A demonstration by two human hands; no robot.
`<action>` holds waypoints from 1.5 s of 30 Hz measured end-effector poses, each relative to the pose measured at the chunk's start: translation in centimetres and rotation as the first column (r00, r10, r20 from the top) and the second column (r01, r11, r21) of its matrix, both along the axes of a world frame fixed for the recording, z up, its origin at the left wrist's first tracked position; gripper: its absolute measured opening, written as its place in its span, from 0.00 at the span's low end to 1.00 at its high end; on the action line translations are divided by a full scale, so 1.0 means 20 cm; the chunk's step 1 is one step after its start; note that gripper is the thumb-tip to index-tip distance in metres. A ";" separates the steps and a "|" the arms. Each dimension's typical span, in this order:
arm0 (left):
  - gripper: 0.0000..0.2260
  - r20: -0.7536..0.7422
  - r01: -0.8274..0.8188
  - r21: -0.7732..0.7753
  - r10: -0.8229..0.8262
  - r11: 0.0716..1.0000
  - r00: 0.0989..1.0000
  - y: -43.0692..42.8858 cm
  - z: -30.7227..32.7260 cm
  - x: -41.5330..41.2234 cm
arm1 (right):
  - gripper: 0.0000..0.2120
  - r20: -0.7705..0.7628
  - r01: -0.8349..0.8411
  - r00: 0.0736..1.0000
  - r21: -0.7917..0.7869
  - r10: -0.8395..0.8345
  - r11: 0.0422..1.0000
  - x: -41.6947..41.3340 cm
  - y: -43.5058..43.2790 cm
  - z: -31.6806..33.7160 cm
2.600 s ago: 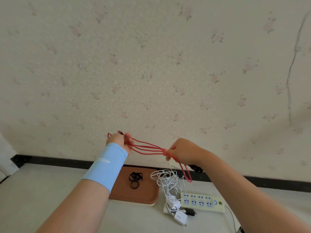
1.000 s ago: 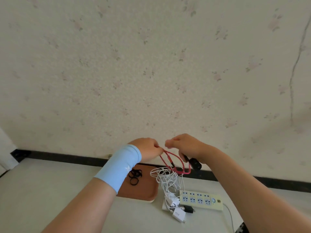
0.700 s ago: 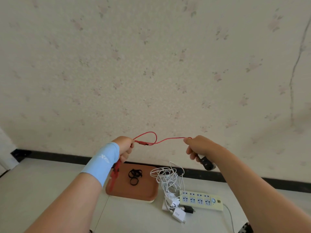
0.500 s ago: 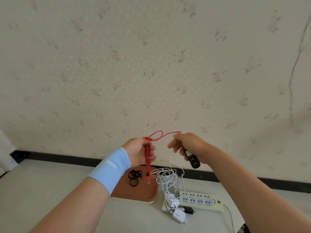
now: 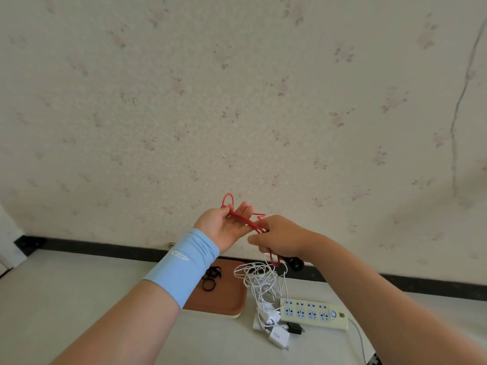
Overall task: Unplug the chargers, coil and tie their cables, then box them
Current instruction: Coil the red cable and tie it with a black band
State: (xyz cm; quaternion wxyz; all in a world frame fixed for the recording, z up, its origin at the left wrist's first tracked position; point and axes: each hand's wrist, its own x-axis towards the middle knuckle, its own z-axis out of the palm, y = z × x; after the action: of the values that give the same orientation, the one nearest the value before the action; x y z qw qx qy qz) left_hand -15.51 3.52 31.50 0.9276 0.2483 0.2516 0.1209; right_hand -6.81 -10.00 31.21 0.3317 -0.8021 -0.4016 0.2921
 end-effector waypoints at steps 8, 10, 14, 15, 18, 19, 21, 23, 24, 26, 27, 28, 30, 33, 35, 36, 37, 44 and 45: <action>0.18 -0.600 0.520 0.739 0.069 0.428 0.797 0.06 0.09 -0.11 | 0.17 -0.242 -0.115 0.965 -0.029 0.105 0.993 0.02 -0.05 0.04; 0.21 -0.740 0.753 0.654 0.273 0.078 0.614 0.09 0.12 -0.15 | 0.21 -0.311 -0.149 0.943 -0.064 0.122 0.987 0.02 -0.06 0.05; 0.03 -0.327 0.399 0.878 0.278 -0.264 0.903 0.08 0.12 -0.16 | 0.20 -0.462 -0.247 0.868 -0.084 0.182 0.965 0.03 -0.07 0.06; 0.12 -0.308 0.317 0.921 0.075 -0.229 0.949 0.06 0.12 -0.15 | 0.19 -0.448 -0.275 0.866 -0.054 0.222 0.960 0.02 -0.07 0.07; 0.26 -0.474 0.464 0.877 -0.363 -0.123 0.802 0.01 0.06 -0.13 | 0.18 -0.382 -0.289 0.878 0.056 0.288 0.956 0.02 -0.07 0.08; 0.23 -0.530 0.517 0.845 -0.361 -0.140 0.768 0.00 0.05 -0.13 | 0.17 -0.373 -0.280 0.882 0.072 0.287 0.957 0.02 -0.07 0.09; 0.09 -0.610 0.575 0.792 -0.241 -0.205 0.755 0.02 0.04 -0.12 | 0.13 -0.374 -0.256 0.889 0.073 0.265 0.964 0.04 -0.09 0.10; 0.05 -0.638 0.599 0.766 -0.162 -0.232 0.753 0.06 0.06 -0.13 | 0.11 -0.345 -0.215 0.913 0.051 0.219 0.975 0.07 -0.11 0.10; 0.08 -0.634 0.606 0.772 -0.162 -0.193 0.756 0.09 0.06 -0.13 | 0.10 -0.307 -0.189 0.932 0.037 0.192 0.981 0.09 -0.12 0.09; 0.10 -0.570 0.601 0.798 -0.272 0.042 0.776 0.12 0.06 -0.15 | 0.10 -0.232 -0.148 0.961 0.025 0.149 0.989 0.11 -0.13 0.09; 0.11 -0.507 0.586 0.787 -0.338 0.192 0.793 0.12 0.06 -0.15 | 0.10 -0.219 -0.133 0.966 0.030 0.136 0.991 0.11 -0.13 0.08; 0.11 -0.438 0.564 0.755 -0.383 0.336 0.814 0.12 0.07 -0.16 | 0.10 -0.227 -0.119 0.966 0.043 0.126 0.992 0.11 -0.12 0.08; 0.11 -0.314 0.502 0.673 -0.404 0.543 0.859 0.10 0.08 -0.15 | 0.10 -0.272 -0.095 0.956 0.076 0.112 0.993 0.10 -0.11 0.07; 0.11 -0.252 0.434 0.630 -0.359 0.644 0.899 0.10 0.08 -0.13 | 0.09 -0.401 -0.062 0.910 0.111 0.102 0.992 0.09 -0.08 0.09; 0.11 -0.288 0.438 0.719 -0.341 0.539 0.895 0.10 0.09 -0.14 | 0.13 -0.525 -0.023 0.846 0.135 0.091 0.991 0.10 -0.09 0.12; 0.12 -0.333 0.464 0.766 -0.342 0.445 0.879 0.11 0.10 -0.16 | 0.15 -0.569 -0.001 0.818 0.141 0.082 0.990 0.11 -0.09 0.13; 0.12 -0.398 0.506 0.796 -0.344 0.331 0.851 0.12 0.11 -0.17 | 0.17 -0.593 0.018 0.802 0.145 0.072 0.989 0.12 -0.10 0.14; 0.10 -0.588 0.707 0.660 -0.411 0.254 0.697 0.22 0.14 -0.24 | 0.17 -0.428 0.156 0.901 0.166 -0.071 0.974 0.13 -0.08 0.08; 0.10 -0.593 0.709 0.649 -0.401 0.275 0.698 0.23 0.15 -0.25 | 0.17 -0.405 0.186 0.909 0.181 -0.100 0.966 0.13 -0.07 0.07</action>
State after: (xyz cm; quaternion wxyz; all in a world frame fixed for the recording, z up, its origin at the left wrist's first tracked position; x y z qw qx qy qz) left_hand -20.60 8.09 34.51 0.6082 0.7540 0.1967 -0.1513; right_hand -4.18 -11.36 32.65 0.5107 -0.7140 -0.2961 0.3764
